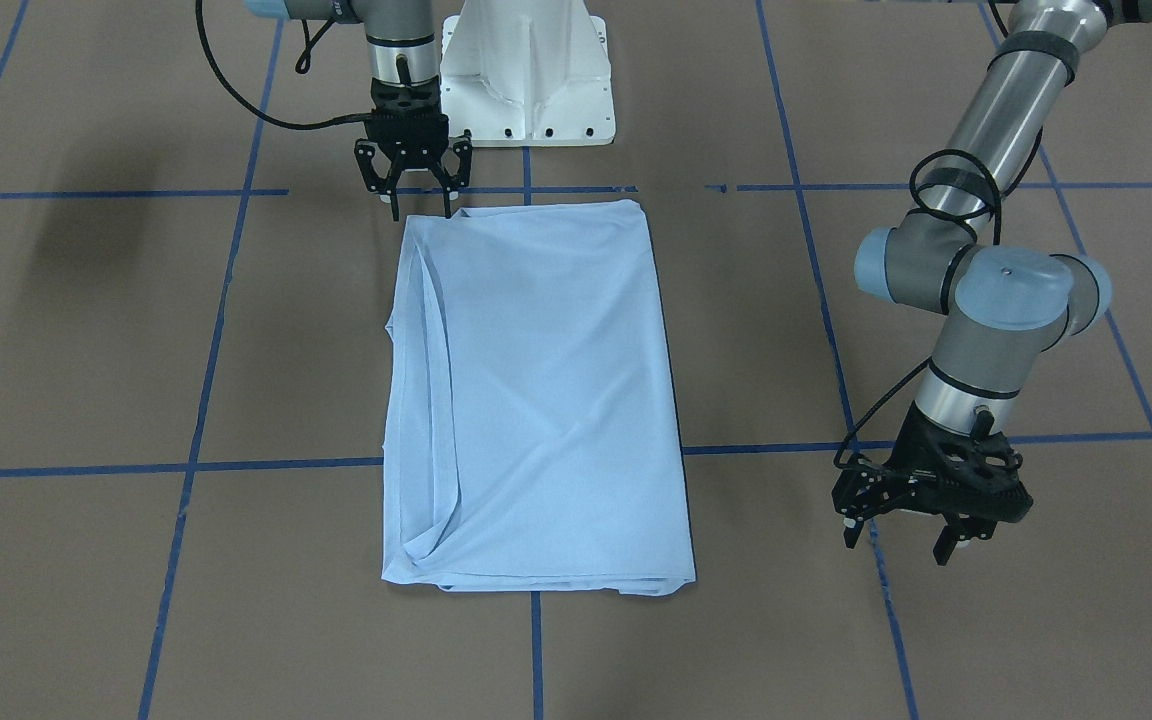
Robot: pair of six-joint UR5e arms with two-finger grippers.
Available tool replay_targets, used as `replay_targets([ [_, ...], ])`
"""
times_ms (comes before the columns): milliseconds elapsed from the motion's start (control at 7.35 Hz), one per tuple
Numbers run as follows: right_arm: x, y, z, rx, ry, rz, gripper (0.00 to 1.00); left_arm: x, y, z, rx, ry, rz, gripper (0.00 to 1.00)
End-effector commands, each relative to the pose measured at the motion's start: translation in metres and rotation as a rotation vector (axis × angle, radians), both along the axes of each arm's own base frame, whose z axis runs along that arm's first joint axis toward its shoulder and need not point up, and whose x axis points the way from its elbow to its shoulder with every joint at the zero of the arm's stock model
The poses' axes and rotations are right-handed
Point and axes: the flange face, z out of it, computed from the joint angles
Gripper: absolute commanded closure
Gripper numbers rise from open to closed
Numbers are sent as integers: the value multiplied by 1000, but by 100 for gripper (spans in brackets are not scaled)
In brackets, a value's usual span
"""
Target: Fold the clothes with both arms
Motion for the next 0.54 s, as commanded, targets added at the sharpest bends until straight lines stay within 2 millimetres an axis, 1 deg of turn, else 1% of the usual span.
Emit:
replay_targets([
  [0,3,-47,9,61,91,-55,0,1,1,0,0,0,2,0],
  [136,-6,-51,9,48,88,-60,2,1,0,-1,0,2,1,0],
  [272,-13,-53,17,44,106,-63,4,1,1,-2,3,4,1,0],
  [408,-15,-53,21,41,115,-65,3,2,1,-1,2,3,2,0],
])
